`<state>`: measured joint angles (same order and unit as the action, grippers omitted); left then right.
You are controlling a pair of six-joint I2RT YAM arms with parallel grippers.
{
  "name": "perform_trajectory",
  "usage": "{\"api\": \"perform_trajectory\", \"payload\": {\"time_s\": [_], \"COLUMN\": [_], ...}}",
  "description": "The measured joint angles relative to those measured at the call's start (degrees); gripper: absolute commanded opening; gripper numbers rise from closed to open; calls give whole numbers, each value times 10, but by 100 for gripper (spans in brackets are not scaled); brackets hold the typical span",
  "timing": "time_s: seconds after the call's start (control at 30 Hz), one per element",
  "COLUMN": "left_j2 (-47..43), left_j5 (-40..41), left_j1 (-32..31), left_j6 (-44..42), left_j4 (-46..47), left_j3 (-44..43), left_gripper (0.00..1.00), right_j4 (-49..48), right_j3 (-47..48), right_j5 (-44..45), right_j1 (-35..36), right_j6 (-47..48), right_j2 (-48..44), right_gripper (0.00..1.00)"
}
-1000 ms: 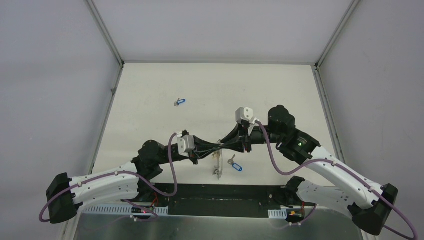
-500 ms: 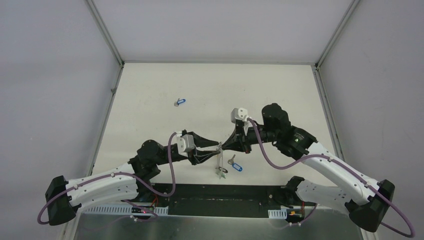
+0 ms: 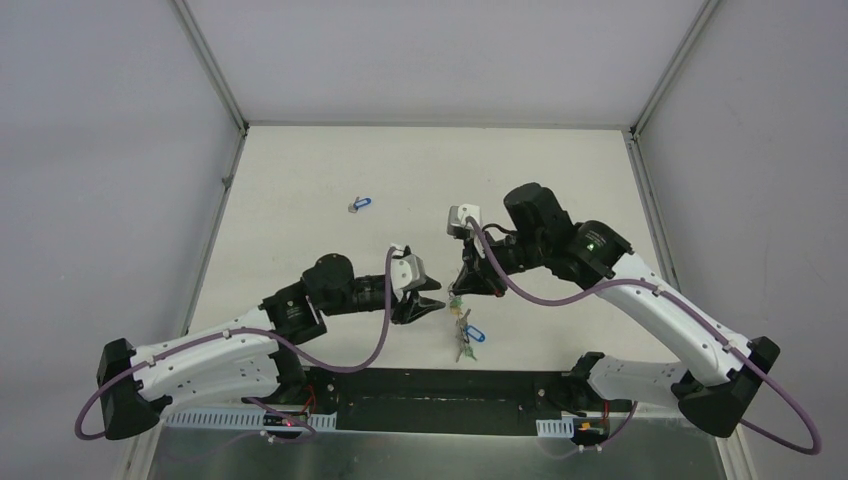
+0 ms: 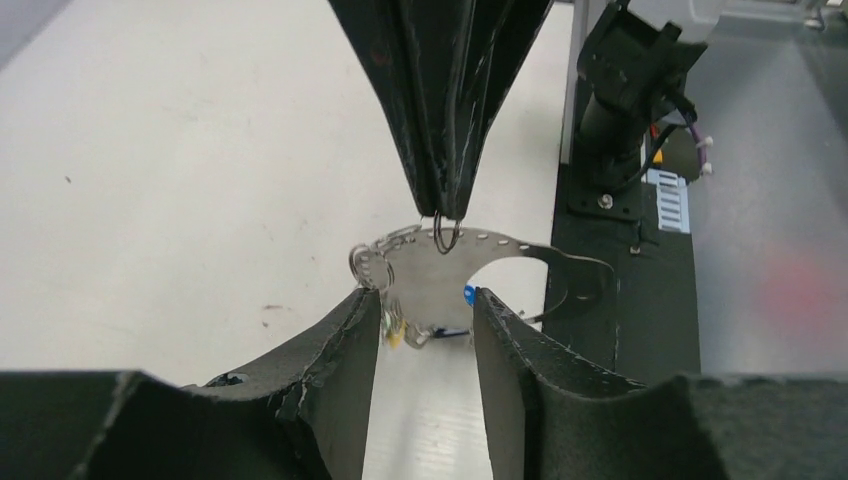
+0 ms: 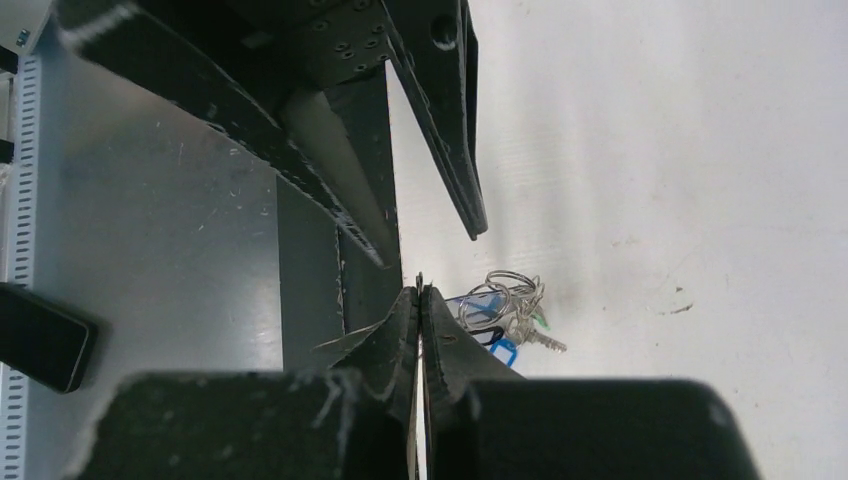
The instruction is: Put the keys on the keyring
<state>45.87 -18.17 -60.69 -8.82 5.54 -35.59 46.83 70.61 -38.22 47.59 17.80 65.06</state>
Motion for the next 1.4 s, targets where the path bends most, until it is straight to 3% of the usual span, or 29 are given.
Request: {"api": "perform_trajectory", "payload": {"time_s": [0.27,0.67,0.87,1.0,1.03,1.17,1.23,1.3,1.4], "left_j2": [51,72,82,82,82,82,79,67,39], "left_j5": [-5,-26,-35,-40,-41,-43,-40,-31,-17], "left_j1": [0,-1,-1,-2,-2,-2,-2,-2,-2], "left_j6": [5,24,29,29,29,30,33,36,40], "left_j4": [-26,47,60,62,62,62,67,77,103], "left_j3": [-9,-10,-10,-10,-10,-10,-5,9,41], "left_gripper": [34,27,2,0,0,0,0,0,0], "right_j4": [46,49,49,49,49,42,9,-23,-76], "right_j3": [5,5,5,5,5,2,-22,-58,-129], "right_j5": [3,3,4,4,5,7,11,18,33], "right_j1": [0,0,0,0,0,0,0,0,-1], "right_j6": [8,8,8,8,8,4,7,2,-4], "right_j2": [9,12,12,12,12,11,-5,-34,-100], "right_gripper": [0,0,0,0,3,47,60,65,66]}}
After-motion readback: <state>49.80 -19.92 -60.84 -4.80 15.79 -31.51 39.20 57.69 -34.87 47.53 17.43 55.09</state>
